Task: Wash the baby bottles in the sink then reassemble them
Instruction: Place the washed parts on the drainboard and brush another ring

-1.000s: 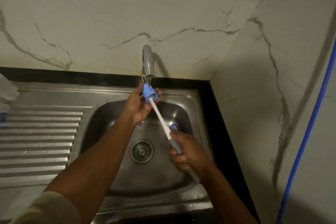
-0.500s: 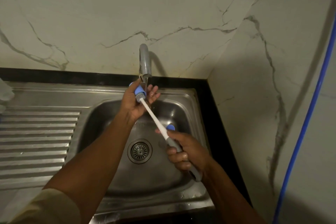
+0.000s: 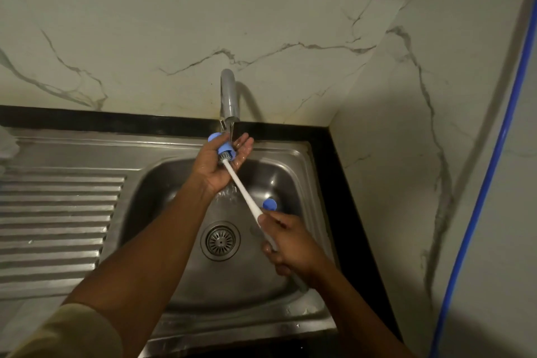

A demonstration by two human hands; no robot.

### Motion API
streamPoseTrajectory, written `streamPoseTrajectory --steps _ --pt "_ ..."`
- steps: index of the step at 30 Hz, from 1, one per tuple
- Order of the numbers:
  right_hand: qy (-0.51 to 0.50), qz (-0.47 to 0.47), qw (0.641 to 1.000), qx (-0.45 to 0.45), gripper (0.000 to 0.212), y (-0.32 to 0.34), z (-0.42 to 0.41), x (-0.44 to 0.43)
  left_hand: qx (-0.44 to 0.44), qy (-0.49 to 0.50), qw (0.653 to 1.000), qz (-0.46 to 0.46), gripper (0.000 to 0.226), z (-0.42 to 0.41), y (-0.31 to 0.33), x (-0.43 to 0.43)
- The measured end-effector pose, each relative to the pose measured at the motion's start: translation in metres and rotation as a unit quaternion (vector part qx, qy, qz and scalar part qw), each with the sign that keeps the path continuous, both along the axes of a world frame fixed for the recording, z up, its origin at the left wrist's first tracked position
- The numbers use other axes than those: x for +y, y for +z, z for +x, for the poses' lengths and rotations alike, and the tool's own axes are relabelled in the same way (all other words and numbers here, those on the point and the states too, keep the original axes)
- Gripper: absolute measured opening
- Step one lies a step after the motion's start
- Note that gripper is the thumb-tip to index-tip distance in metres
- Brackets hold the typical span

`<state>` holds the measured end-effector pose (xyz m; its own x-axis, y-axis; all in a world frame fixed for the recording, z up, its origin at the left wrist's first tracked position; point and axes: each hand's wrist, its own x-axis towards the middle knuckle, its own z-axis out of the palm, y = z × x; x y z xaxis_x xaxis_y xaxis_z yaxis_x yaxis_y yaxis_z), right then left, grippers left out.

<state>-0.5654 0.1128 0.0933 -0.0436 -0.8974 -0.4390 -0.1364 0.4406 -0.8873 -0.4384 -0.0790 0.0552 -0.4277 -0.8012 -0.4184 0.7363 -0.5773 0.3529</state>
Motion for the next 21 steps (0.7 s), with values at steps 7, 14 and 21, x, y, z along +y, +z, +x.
streamPoseTrajectory --steps 7,14,21 --pt "-0.067 -0.034 0.993 0.089 0.026 -0.011 -0.003 0.000 -0.076 -0.019 0.997 -0.022 0.049 -0.010 -0.002 0.003" --pt "0.057 -0.083 0.930 0.355 0.031 -0.005 0.005 0.000 -0.070 -0.007 0.997 -0.020 0.032 -0.007 -0.003 0.000" --pt "-0.048 0.097 0.985 -0.135 0.018 0.015 0.007 0.002 -0.011 -0.009 1.000 0.022 0.056 0.003 -0.014 0.002"
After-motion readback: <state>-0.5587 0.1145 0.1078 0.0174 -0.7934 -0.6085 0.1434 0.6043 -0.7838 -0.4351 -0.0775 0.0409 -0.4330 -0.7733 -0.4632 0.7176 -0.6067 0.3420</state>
